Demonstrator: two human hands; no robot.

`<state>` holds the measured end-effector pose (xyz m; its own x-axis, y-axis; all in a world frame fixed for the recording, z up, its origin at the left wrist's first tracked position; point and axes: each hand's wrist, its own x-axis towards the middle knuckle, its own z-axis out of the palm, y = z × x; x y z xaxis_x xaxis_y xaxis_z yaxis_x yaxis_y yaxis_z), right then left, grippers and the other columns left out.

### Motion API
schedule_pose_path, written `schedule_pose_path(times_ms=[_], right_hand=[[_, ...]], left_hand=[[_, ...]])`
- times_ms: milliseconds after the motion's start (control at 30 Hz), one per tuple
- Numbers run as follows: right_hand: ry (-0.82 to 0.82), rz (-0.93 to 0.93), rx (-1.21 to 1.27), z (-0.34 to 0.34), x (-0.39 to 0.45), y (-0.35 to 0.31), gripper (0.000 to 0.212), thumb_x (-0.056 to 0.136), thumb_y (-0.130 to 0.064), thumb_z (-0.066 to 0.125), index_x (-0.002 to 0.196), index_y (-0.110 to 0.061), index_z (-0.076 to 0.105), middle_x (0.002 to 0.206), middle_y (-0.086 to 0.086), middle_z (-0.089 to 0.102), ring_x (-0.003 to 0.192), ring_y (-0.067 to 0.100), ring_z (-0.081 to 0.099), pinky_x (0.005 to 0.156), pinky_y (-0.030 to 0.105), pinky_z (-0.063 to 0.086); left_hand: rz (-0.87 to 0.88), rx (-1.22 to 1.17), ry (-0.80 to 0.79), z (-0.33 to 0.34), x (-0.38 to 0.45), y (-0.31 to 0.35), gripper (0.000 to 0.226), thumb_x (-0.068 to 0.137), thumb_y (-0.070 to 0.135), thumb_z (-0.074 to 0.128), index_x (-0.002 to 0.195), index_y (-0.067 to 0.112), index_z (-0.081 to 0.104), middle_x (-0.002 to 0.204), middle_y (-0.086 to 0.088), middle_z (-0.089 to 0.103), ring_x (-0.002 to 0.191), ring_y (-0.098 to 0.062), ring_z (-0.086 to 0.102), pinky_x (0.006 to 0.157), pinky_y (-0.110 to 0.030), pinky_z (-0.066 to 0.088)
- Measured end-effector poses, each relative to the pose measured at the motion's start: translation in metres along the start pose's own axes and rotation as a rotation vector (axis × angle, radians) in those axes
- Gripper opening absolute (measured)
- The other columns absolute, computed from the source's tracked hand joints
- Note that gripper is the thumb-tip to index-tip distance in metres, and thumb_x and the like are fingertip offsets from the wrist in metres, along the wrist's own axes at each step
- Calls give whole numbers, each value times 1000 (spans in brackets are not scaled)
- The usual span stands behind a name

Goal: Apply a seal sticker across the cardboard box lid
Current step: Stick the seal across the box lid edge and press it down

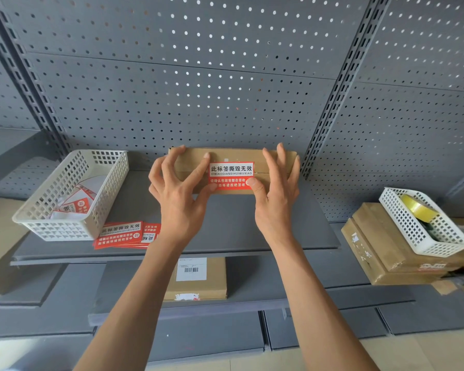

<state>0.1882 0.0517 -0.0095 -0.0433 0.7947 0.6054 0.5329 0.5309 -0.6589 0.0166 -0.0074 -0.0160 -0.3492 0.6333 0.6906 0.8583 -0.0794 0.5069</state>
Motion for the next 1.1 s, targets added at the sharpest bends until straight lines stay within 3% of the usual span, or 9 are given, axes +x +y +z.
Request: schedule_pose_path(times_ms=[100, 200, 333, 400, 633, 833, 1100], right_hand=[[3, -6, -8, -1, 0, 1, 49, 102, -33, 52, 149, -26, 43, 167, -7, 22, 157, 25, 1, 115, 49, 18], [0, 17, -4, 0, -2, -4, 59, 97, -49, 56, 150, -28, 41, 168, -10, 18, 157, 24, -1, 116, 50, 16], [5, 32, -44, 5, -2, -11, 84, 80, -59, 73, 149, -28, 37, 168, -11, 15, 157, 27, -2, 114, 50, 17], [4, 34, -48, 5, -2, -10, 88, 77, -60, 76, 149, -28, 37, 167, -11, 15, 157, 27, -1, 114, 52, 18], [-10, 8, -39, 1, -1, -3, 82, 82, -53, 74, 151, -27, 39, 168, -8, 17, 156, 26, 1, 115, 53, 16], [-38, -6, -15, -3, -1, 1, 74, 88, -45, 70, 152, -28, 38, 168, -12, 15, 156, 22, 0, 115, 44, 12], [-58, 19, 26, -6, 0, 2, 67, 92, -27, 70, 151, -28, 39, 168, -15, 15, 156, 22, -1, 114, 50, 15]], left_hand=[[4, -22, -29, -3, 0, 0, 53, 90, 29, 69, 141, 38, 58, 156, -4, 31, 140, -33, 21, 101, -42, 21], [-24, -55, -42, -5, 0, 4, 54, 89, 24, 62, 141, 38, 57, 157, -3, 30, 141, -30, 18, 104, -45, 24], [-71, -37, -16, -3, -1, 14, 57, 83, 61, 71, 136, 42, 60, 156, 0, 32, 143, -31, 23, 106, -46, 27], [-63, -4, -6, 0, -1, 14, 65, 76, 67, 75, 135, 42, 61, 156, -2, 33, 142, -32, 25, 103, -48, 31], [-51, 17, 2, 3, -2, 9, 60, 80, 55, 76, 137, 42, 60, 156, -3, 33, 140, -33, 24, 100, -50, 31], [-24, 7, -13, -2, -1, 5, 60, 83, 46, 78, 139, 41, 58, 157, -4, 33, 140, -34, 24, 99, -45, 28], [-26, -37, -49, -6, -1, 6, 67, 82, 26, 78, 142, 41, 55, 157, -2, 28, 142, -30, 17, 102, -43, 21]])
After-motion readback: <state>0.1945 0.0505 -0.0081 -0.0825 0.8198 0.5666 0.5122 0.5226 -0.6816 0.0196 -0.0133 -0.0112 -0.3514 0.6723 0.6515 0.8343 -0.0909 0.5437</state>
